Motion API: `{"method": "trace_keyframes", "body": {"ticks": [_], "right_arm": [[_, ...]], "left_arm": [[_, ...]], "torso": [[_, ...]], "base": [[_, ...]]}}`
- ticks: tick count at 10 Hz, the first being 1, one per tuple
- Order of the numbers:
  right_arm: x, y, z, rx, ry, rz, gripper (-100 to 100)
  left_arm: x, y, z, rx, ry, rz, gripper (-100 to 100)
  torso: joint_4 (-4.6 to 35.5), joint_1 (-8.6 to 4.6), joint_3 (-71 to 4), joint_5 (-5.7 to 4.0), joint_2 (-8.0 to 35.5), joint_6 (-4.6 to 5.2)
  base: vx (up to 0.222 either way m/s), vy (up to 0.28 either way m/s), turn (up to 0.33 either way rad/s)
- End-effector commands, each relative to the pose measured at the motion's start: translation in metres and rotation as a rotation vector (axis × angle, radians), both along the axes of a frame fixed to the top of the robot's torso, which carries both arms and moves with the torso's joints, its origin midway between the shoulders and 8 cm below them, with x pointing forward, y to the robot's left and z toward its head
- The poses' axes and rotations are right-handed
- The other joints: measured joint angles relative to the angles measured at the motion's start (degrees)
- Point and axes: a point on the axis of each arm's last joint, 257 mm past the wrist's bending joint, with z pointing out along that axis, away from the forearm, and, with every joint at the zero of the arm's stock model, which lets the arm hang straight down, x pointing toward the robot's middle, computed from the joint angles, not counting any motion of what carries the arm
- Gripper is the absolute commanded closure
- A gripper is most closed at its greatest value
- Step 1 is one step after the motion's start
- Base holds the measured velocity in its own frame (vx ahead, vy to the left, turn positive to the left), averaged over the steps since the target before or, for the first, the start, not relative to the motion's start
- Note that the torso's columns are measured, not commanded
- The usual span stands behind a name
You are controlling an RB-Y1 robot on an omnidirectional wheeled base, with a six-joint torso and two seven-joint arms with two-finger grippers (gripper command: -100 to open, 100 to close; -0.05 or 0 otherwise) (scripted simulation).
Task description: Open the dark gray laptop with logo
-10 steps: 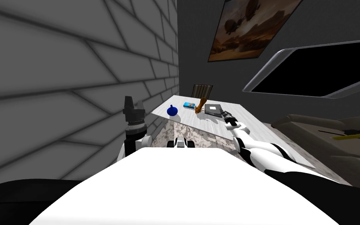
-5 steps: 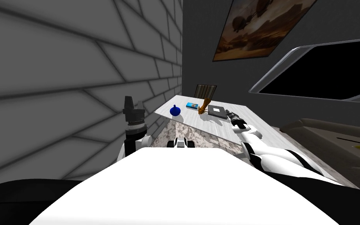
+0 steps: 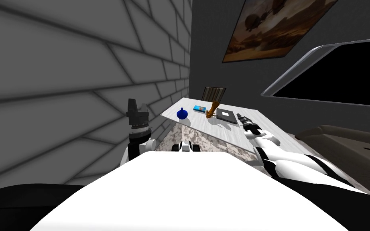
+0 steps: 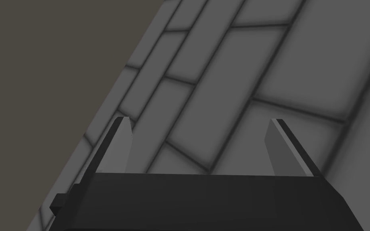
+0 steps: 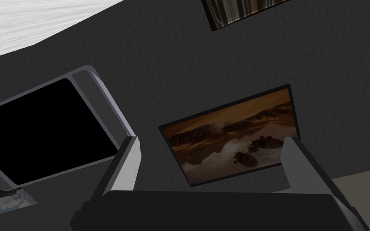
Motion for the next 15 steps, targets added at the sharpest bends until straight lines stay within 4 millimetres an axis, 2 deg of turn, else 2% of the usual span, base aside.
{"method": "trace_keyframes", "body": {"ticks": [1, 3, 4, 6, 7, 10, 11, 15], "right_arm": [[-0.017, -0.019, 0.011, -0.005, -0.004, -0.02, -100], [-0.052, -0.053, 0.024, -0.003, -0.004, -0.057, -100], [-0.054, -0.057, 0.032, -0.015, -0.007, -0.06, -100], [-0.054, -0.057, 0.032, -0.015, -0.007, -0.06, -100], [-0.071, -0.075, 0.045, -0.023, -0.009, -0.078, -100], [-0.07, -0.074, 0.045, -0.022, -0.009, -0.078, -100], [-0.07, -0.074, 0.045, -0.022, -0.009, -0.077, 0], [-0.07, -0.074, 0.045, -0.022, -0.009, -0.077, 0]], "left_arm": [[0.0, 0.0, 0.0, 0.0, 0.0, 0.0, 0], [0.0, 0.0, 0.0, 0.0, 0.0, 0.0, 0], [0.0, 0.0, 0.0, 0.0, 0.0, 0.0, 0], [0.0, 0.0, 0.0, 0.0, 0.0, 0.0, 0], [0.0, 0.0, 0.0, 0.0, 0.0, 0.0, 0], [0.0, 0.0, 0.0, 0.0, 0.0, 0.0, 0], [0.0, 0.0, 0.0, 0.0, 0.0, 0.0, 0], [0.0, 0.0, 0.0, 0.0, 0.0, 0.0, 0]], "torso": [[0.0, 0.06, -0.02, 0.02, -0.02, -0.04], [-0.02, 0.12, -0.04, 0.04, -0.07, -0.02], [-0.03, 0.2, -0.06, 0.06, -0.09, -0.05], [0.01, -0.16, 0.02, -0.05, 0.03, 0.02], [0.01, -0.18, 0.03, -0.07, 0.05, 0.0], [-0.02, 0.05, -0.05, 0.02, -0.07, 0.01], [-0.01, 0.0, -0.02, 0.0, -0.03, -0.01], [-0.01, 0.04, -0.02, 0.01, -0.03, -0.01]], "base": [[0.015, 0.042, 0.085], [0.03, 0.084, 0.178], [0.025, 0.07, 0.078], [0.007, 0.011, -0.014], [0.005, 0.027, 0.17], [0.01, 0.02, 0.017], [0.0, 0.0, 0.0], [0.0, 0.0, 0.0]]}}
